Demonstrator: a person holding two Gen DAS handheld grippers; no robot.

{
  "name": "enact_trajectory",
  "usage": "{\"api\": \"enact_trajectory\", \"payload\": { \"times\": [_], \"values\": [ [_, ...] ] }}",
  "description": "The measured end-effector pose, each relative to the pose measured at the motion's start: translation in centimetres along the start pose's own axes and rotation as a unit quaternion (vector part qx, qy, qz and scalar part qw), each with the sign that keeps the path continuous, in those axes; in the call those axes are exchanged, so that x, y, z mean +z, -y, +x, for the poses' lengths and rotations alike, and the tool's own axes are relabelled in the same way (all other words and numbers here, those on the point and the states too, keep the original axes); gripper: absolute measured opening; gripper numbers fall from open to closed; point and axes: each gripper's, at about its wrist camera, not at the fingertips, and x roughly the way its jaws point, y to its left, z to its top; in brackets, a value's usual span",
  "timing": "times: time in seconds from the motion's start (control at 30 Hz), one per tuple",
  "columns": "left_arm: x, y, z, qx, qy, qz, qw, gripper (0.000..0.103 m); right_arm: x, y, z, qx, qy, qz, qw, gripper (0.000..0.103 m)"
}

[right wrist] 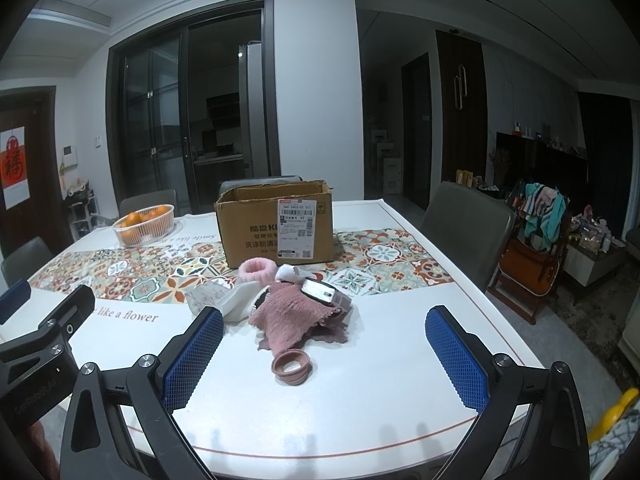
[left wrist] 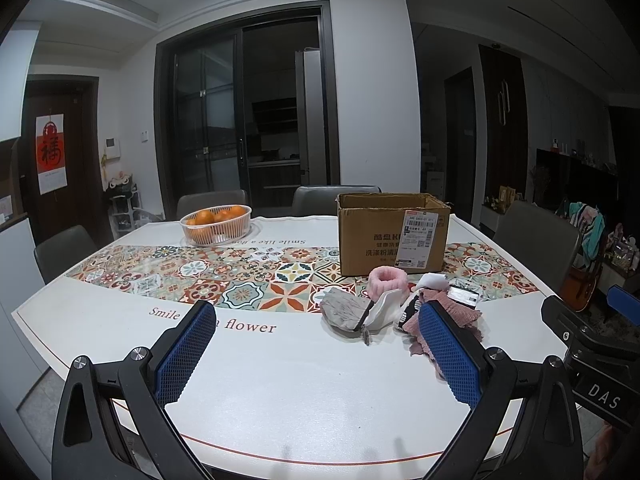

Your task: Organize soft objects

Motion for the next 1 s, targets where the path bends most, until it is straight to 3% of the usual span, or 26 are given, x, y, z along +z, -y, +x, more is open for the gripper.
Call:
{"api": "enact_trajectory", "payload": {
  "times": [0.67, 1.0],
  "values": [
    [-0.2, 0.0, 0.1, -0.002, -0.003, -0.001, 1.0, 0.103, 0.2, -0.1, 0.0, 0.0, -0.002, -0.001, 1.0, 0.103],
    [-1.1, -0.6, 2.0, 0.002, -0.027, -0.002, 0.9996, 0.103, -0.6, -0.9, 2.1, 0.01, -0.029, -0.006, 1.0, 0.103]
  ]
}}
